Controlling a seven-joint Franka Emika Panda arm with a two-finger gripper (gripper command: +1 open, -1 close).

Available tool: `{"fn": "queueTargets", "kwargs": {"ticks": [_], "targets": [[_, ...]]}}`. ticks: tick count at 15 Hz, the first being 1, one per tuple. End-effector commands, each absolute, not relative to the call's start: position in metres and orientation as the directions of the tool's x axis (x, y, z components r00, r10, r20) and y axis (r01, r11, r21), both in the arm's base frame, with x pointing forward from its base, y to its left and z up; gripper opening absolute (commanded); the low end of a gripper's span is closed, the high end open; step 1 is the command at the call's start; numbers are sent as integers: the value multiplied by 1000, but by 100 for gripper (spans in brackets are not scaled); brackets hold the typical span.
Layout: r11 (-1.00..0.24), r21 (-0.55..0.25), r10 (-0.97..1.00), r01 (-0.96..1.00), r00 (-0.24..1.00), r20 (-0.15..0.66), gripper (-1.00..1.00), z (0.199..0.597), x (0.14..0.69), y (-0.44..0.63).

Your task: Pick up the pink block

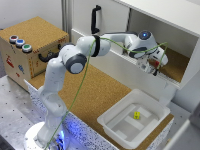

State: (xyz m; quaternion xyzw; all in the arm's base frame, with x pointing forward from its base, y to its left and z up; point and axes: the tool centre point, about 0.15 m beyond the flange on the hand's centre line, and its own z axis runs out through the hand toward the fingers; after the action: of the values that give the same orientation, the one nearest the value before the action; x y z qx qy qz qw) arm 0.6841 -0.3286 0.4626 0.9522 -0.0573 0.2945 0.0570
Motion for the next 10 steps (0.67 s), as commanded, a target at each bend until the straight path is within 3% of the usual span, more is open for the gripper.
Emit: {"fn": "queueTargets", "kwargs": {"ticks": [1,10], "targets": [[-991,20,-112,-136,882,458,-100,464,726,-335],[-992,-12,-116,-125,871,477,-100,478,700,-352]]}}
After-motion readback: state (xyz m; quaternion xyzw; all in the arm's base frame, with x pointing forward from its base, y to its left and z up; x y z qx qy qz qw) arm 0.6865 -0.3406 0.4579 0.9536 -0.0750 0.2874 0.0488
